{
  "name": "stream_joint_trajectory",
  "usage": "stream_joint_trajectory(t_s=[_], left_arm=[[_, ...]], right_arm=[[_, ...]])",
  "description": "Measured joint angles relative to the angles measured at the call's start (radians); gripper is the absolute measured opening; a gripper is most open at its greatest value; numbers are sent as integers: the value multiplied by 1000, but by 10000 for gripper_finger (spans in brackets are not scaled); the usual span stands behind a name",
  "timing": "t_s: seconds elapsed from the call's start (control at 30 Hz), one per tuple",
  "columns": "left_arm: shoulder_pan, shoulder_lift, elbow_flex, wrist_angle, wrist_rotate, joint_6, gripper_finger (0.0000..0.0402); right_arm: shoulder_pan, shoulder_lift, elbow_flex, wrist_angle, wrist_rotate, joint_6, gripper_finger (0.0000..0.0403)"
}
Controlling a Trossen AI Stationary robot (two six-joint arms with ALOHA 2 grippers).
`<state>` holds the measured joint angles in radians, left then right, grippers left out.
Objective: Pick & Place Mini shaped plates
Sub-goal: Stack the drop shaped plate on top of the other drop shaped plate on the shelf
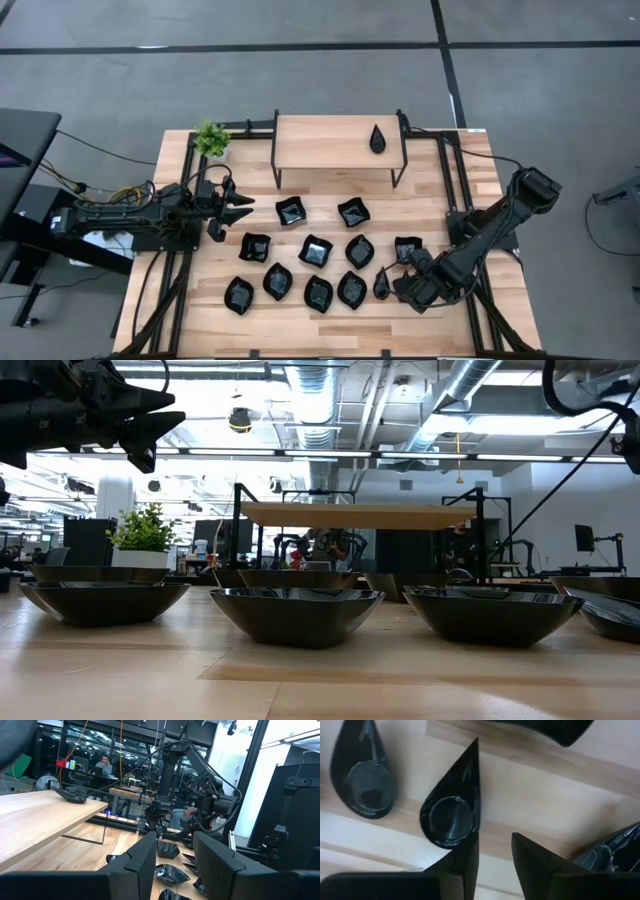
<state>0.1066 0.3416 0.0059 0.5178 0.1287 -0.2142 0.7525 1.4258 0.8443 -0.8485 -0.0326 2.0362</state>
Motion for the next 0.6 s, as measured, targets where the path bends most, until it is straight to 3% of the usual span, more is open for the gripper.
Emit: stream_joint_trajectory(t_s=[0.6], left_arm=[[0, 0, 0, 0, 0, 0, 132]], right_arm=[[0, 0, -40, 53, 60, -27, 111]])
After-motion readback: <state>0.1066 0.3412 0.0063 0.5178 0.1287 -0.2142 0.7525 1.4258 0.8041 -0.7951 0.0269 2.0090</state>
